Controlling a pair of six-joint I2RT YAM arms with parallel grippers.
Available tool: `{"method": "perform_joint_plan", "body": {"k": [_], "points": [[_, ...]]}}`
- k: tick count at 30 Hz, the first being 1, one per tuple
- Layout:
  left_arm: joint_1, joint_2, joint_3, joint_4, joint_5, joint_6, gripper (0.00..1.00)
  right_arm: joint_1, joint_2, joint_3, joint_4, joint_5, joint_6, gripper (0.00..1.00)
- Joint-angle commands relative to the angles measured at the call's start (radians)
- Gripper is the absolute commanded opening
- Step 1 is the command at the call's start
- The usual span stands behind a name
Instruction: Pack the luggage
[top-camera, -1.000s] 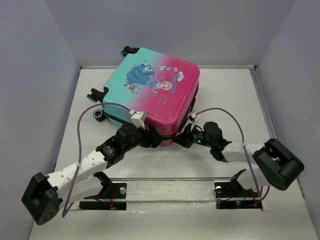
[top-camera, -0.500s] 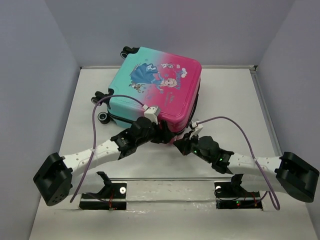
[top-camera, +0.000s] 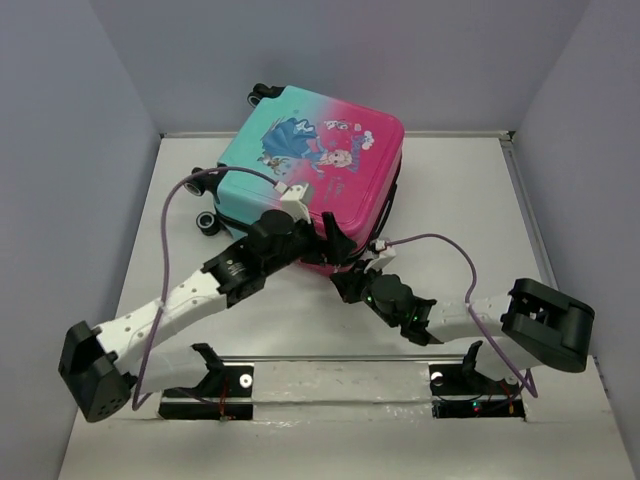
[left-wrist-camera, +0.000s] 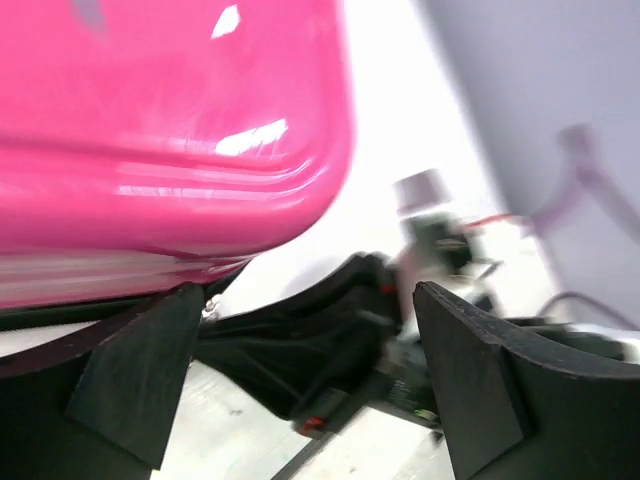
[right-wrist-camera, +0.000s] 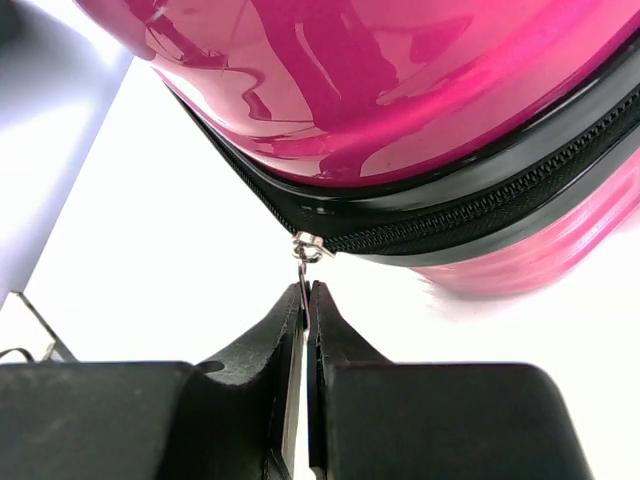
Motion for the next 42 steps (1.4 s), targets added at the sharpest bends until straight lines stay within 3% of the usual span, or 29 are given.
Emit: {"method": "perform_joint_plan", "body": {"k": [1, 4, 5, 9, 12, 18, 27, 39, 42], "points": [[0.136, -0.192, 0.068, 0.0, 0.142, 0.033, 0.99, 0.04, -0.024, -0.01, 0.01, -0.067, 0.035, 0.07], [0.396, -0.254, 0.064, -0.124, 0.159, 0.074, 0.99, 0.03, -0.018, 0.003, -0.015, -0.077, 0.019, 0.07], [0.537, -0.262, 0.067, -0.156, 0.168, 0.106, 0.99, 0.03, -0.013, 0.011, -0.022, -0.08, 0.009, 0.07], [0.824, -0.233, 0.072, -0.161, 0.153, 0.14, 0.99, 0.03, -0.018, 0.023, -0.039, -0.094, -0.011, 0.07], [0.979, -0.175, 0.062, -0.088, 0.219, 0.09, 0.99, 0.03, -0.018, 0.033, -0.053, -0.11, -0.025, 0.07], [1.032, 0.015, 0.101, 0.076, 0.286, -0.039, 0.99, 0.03, -0.022, 0.03, -0.058, -0.13, -0.033, 0.07], [1.043, 0.266, 0.265, 0.123, 0.274, -0.119, 0.99, 0.03, -0.031, 0.025, -0.065, -0.151, -0.039, 0.07], [1.044, 0.413, 0.285, 0.308, 0.306, -0.277, 0.99, 0.03, -0.061, 0.019, -0.092, -0.157, -0.045, 0.07], [1.044, 0.419, 0.254, 0.363, 0.322, -0.318, 0.92, 0.03, -0.05, 0.023, -0.092, -0.157, -0.044, 0.07]]}}
